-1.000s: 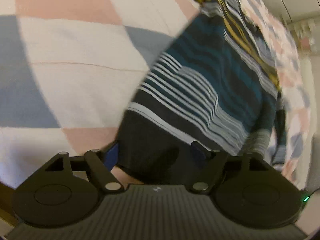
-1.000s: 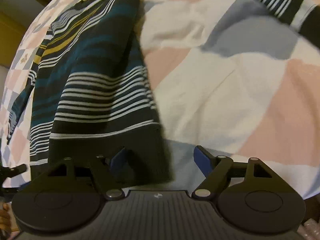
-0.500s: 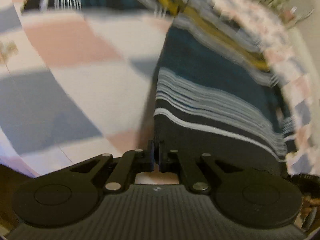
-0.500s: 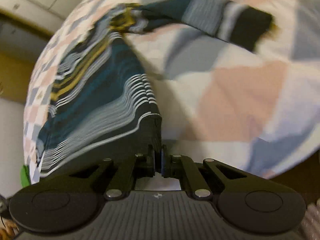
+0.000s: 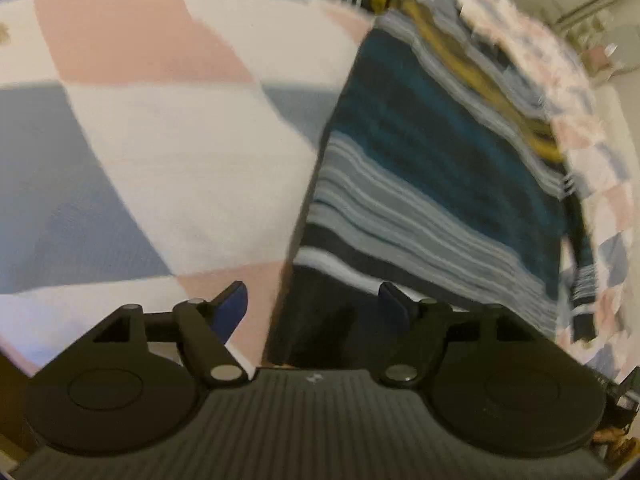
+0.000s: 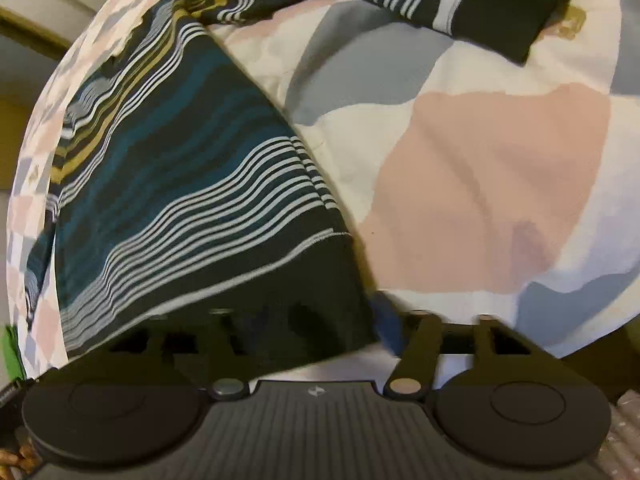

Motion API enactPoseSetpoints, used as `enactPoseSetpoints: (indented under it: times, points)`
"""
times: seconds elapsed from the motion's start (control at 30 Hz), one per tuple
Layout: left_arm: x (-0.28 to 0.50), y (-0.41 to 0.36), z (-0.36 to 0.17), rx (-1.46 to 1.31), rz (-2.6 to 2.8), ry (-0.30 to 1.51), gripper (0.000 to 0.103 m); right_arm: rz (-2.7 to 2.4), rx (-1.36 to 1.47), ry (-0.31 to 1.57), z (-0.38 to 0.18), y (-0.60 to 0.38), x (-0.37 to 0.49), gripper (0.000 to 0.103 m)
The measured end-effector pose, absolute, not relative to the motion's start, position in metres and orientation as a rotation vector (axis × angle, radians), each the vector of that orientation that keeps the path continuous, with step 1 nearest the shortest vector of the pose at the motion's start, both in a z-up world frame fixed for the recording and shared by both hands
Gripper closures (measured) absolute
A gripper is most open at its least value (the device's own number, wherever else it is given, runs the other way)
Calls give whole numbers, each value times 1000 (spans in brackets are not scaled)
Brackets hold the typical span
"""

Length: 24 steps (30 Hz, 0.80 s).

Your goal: Fold clothes

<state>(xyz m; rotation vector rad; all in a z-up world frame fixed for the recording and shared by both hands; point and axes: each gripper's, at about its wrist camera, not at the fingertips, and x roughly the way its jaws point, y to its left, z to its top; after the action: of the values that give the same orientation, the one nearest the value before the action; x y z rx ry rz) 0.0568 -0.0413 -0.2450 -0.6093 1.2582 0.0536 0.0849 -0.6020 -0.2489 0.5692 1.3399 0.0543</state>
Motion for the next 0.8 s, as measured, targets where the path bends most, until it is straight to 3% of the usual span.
enactPoseSetpoints:
  times: [0.03, 0.07, 0.1, 0.13, 0.17, 0.23, 0.37, 0.47, 0.5, 0.53, 0.57, 0.6, 0.8]
  points:
    - [60, -47, -252, -573, 62, 1282, 70, 51, 573, 1348, -255, -599, 85, 27]
    - [61, -50, -255, -559, 49, 1302, 93, 47, 575, 1357, -261, -597, 86, 33]
    - [62, -52, -257, -545, 36, 1320, 101, 35, 571, 1371, -265, -594, 87, 56]
    - [57, -52, -245, -520, 25, 1295, 101, 26, 568, 1383, -268, -591, 87, 69]
    - [52, -52, -233, -495, 14, 1270, 101, 37, 570, 1379, -262, -595, 86, 89]
    - [40, -47, -213, -486, 5, 1227, 100, 59, 574, 1372, -251, -601, 82, 98]
    - [33, -50, -214, -432, 49, 1267, 98, 95, 625, 1329, -227, -626, 66, 100]
    - [46, -64, -218, -338, 83, 1330, 96, 74, 603, 1399, -249, -620, 68, 99]
    - [50, -69, -220, -307, 95, 1350, 96, 65, 576, 1436, -259, -613, 72, 95]
    - [54, -74, -221, -275, 106, 1370, 84, 57, 548, 1470, -268, -606, 76, 87]
    - [58, -78, -222, -243, 117, 1389, 75, 68, 507, 1477, -263, -603, 78, 68]
    - [56, -80, -208, -198, 104, 1376, 67, 79, 467, 1484, -258, -600, 80, 56]
    - [74, -91, -149, -165, 5, 1287, 67, 16, 284, 1279, -191, -631, 70, 52]
